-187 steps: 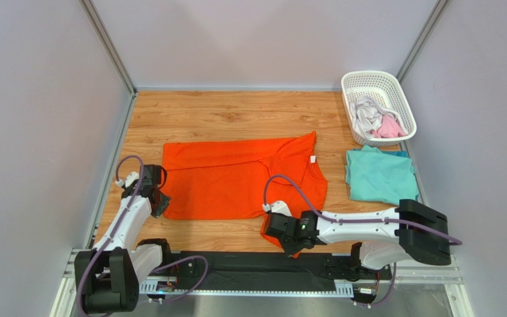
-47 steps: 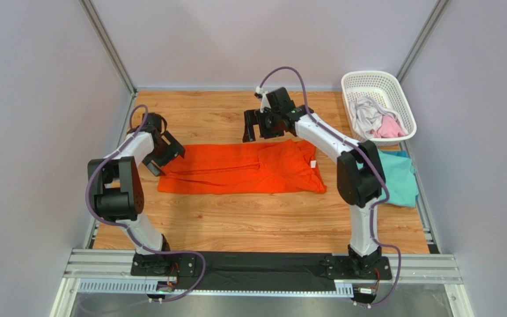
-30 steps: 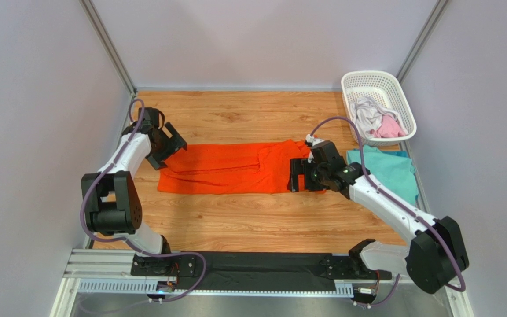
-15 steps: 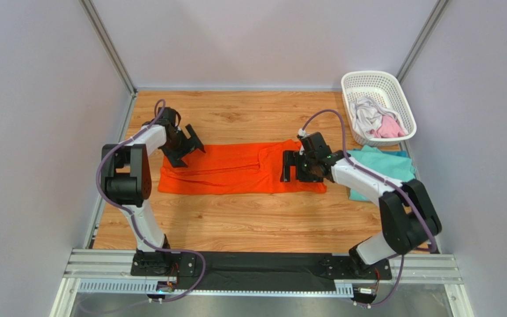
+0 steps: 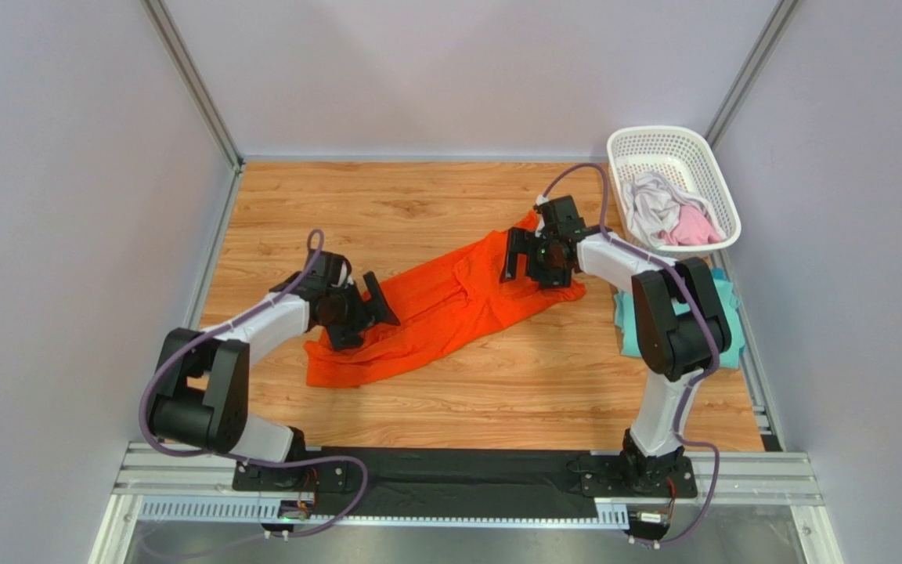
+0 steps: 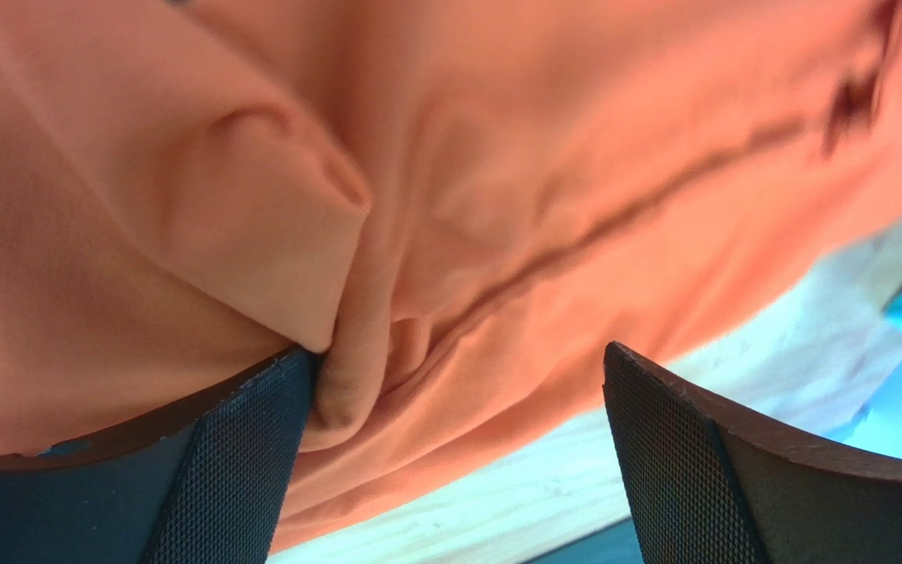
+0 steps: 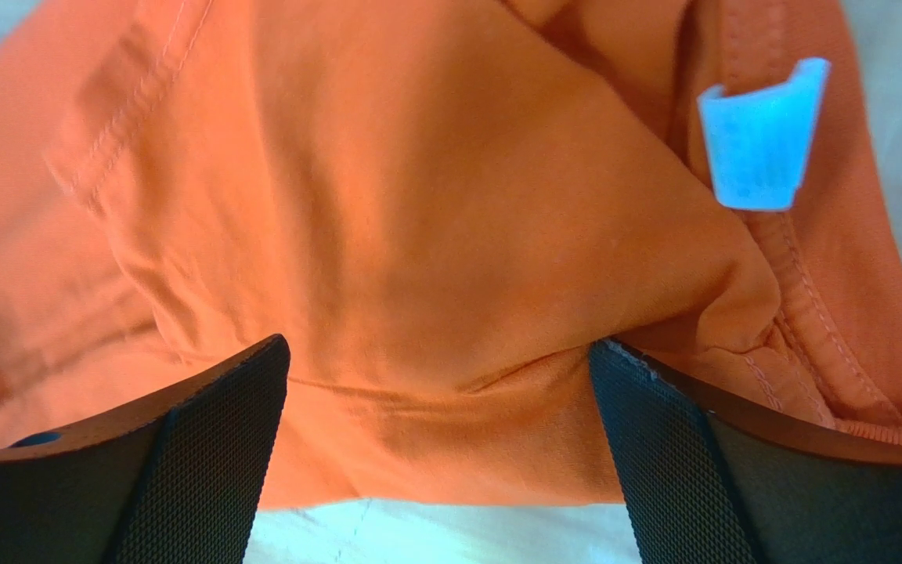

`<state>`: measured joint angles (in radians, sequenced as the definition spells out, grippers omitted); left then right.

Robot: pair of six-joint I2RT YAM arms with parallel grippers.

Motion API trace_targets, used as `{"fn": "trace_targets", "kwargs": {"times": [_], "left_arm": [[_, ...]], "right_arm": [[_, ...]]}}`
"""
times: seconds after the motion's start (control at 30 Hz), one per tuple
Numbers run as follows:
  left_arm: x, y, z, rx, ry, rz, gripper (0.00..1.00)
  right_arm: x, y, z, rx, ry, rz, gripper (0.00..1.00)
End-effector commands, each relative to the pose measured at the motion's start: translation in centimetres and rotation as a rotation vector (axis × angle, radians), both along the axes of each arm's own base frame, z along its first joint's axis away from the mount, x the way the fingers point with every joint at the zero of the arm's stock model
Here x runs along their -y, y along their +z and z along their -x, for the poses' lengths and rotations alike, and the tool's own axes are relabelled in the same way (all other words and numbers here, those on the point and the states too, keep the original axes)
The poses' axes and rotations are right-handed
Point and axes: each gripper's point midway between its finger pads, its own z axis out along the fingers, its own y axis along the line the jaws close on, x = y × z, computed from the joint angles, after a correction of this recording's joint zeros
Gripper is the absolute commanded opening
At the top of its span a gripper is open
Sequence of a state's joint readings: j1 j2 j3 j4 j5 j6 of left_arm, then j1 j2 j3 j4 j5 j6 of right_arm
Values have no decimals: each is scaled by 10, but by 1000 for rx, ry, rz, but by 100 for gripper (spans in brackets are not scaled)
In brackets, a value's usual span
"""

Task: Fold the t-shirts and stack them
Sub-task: Fold the tshirt

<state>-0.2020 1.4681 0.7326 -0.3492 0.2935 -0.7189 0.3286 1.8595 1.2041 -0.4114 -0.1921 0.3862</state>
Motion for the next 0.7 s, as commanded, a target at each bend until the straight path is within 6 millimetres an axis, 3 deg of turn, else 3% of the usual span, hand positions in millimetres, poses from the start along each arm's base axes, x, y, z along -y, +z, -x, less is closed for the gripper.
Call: {"fn": "trace_targets", "kwargs": {"times": [0.0,0.1,0.13,0.2,0.23,0.27,0.33,0.37,0.43,0.47,0.53,0.57,0.67], "left_arm": [[9,-39,68,-197,-1,-52,100],[26,-49,95,-249,-7,-50,100],[36,-48,100,-268,19,-22,100],[55,-48,117,-259,-29,-4,100],[62,-46,122,-276,-10,10,100],[71,-42,130,-268,-38,21,100],[77,-39,141,-274,-27,35,100],[86,-31,149,-279,-5,63,100],[88,-30,159,-258,27,72,100],[99,-17,170,-234,20,116,100],[107,-4,175,-141,-13,125,100],[109,11,175,-109,-18,138,100],[97,23,178,-53,-31,70,100]], "right_arm": [[-5,-4,-19,10,58,7,100],[-11,-8,-35,0,76,14,100],[-13,-20,-35,-36,85,9,100],[-20,-17,-48,-25,93,1,100],[-20,-28,-49,-50,91,13,100],[-24,-18,-65,-13,92,7,100],[-27,-27,-72,-35,93,16,100],[-33,-17,-85,-5,101,4,100],[-43,-24,-90,-18,131,0,100],[-52,-11,-102,20,157,-15,100],[-64,-18,-97,19,245,-1,100],[-68,-13,-101,42,261,13,100],[-70,2,-98,74,292,60,100]]}}
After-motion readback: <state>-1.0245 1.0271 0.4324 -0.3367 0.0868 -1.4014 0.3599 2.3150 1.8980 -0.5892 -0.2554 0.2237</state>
